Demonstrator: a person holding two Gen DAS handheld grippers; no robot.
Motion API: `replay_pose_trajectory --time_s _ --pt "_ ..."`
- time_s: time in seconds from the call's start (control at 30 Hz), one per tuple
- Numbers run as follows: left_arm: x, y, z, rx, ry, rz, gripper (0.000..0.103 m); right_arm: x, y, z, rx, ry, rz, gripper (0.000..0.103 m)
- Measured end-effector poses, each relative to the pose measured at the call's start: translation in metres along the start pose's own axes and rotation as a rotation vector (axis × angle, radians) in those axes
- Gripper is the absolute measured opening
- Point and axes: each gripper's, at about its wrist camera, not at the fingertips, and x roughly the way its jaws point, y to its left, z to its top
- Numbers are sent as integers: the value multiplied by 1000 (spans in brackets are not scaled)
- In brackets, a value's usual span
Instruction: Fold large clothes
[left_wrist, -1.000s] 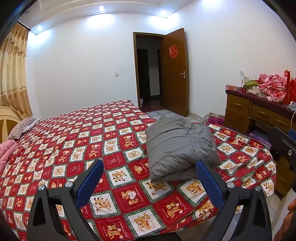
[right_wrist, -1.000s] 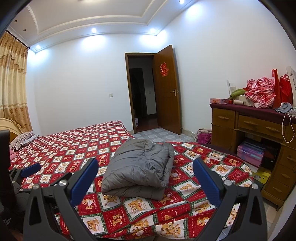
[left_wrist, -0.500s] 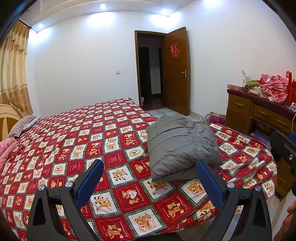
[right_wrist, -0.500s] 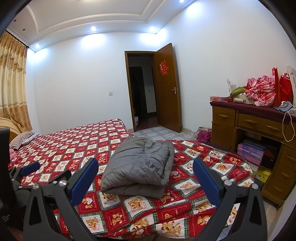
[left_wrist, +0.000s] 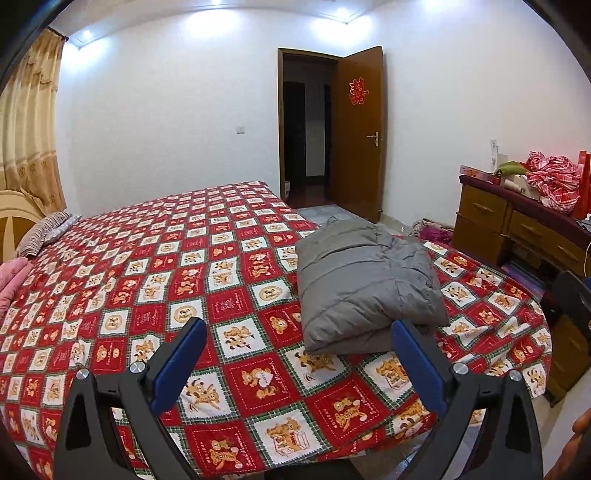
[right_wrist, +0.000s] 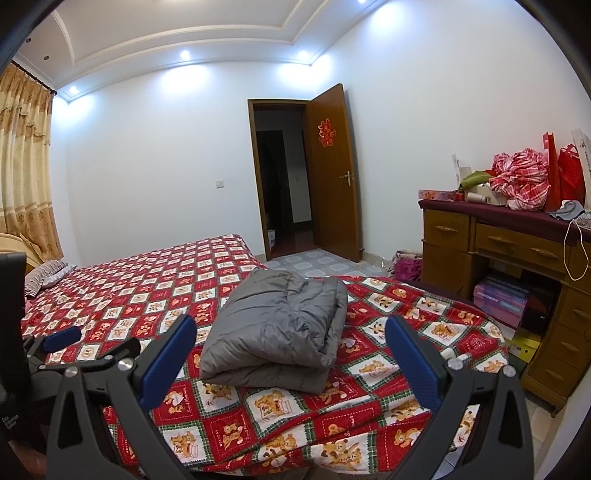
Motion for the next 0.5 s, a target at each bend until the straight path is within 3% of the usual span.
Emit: replay_pose_trajectory --time_s 0.1,0.2,0.33,0.5 --pt "-1 0 0 7 -17 -6 100 0 0 0 0 1 0 103" --pt "-2 -1 -1 39 -56 42 100 2 0 -3 -1 7 3 103" --pt "3 7 1 18 -35 20 100 6 -3 -6 -5 16 1 103" --pt "13 19 1 1 -17 58 100 18 -4 -8 -1 40 -6 103"
